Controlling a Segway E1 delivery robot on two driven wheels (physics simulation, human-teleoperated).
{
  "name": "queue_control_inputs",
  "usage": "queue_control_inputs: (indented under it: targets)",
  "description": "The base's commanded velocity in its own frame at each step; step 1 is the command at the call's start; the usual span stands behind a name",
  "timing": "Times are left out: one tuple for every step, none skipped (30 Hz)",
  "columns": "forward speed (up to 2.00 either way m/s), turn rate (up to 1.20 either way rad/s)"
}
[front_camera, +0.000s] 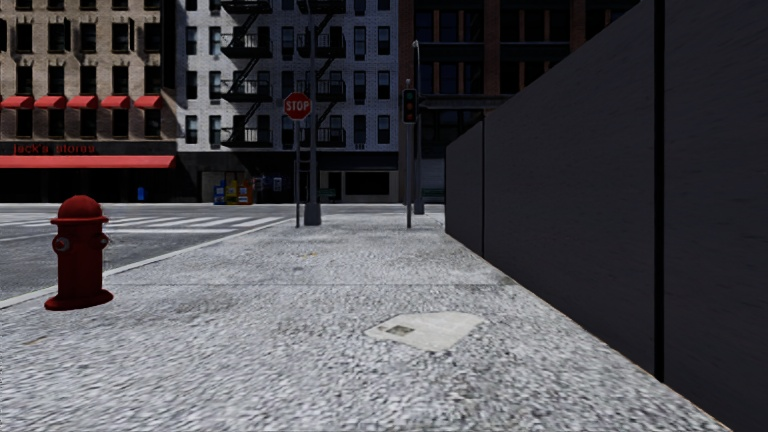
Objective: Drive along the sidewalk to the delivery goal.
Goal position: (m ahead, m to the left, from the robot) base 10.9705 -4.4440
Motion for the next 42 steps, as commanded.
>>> queue_control_inputs:
  targets:
    - [2.00,0.00]
    - [2.00,0.00]
    - [2.00,0.00]
    - [2.00,0.00]
    - [2.00,0.00]
    - [2.00,0.00]
    - [2.00,0.00]
    - [2.00,0.00]
    - [2.00,0.00]
    - [2.00,0.00]
    - [2.00,0.00]
    - [2.00,0.00]
    - [2.00,0.00]
    - [2.00,0.00]
    - [2.00,0.00]
    - [2.00,0.00]
    - [2.00,0.00]
    - [2.00,0.08]
    - [2.00,0.24]
    - [2.00,0.24]
    - [2.00,0.28]
    - [2.00,0.29]
    - [2.00,0.29]
    - [2.00,0.23]
    - [2.00,0.21]
    - [2.00,0.21]
    - [2.00,0.18]
    - [2.00,0.09]
    - [2.00,0.07]
    - [2.00,0.07]
    - [2.00,0.06]
    - [2.00,0.06]
    - [2.00,0.08]
    - [2.00,0.09]
    - [2.00,0.09]
    - [2.00,0.10]
    - [2.00,0.10]
    - [2.00,0.10]
    - [2.00,0.10]
    - [2.00,0.10]
    - [2.00,0.10]
    - [2.00,0.10]
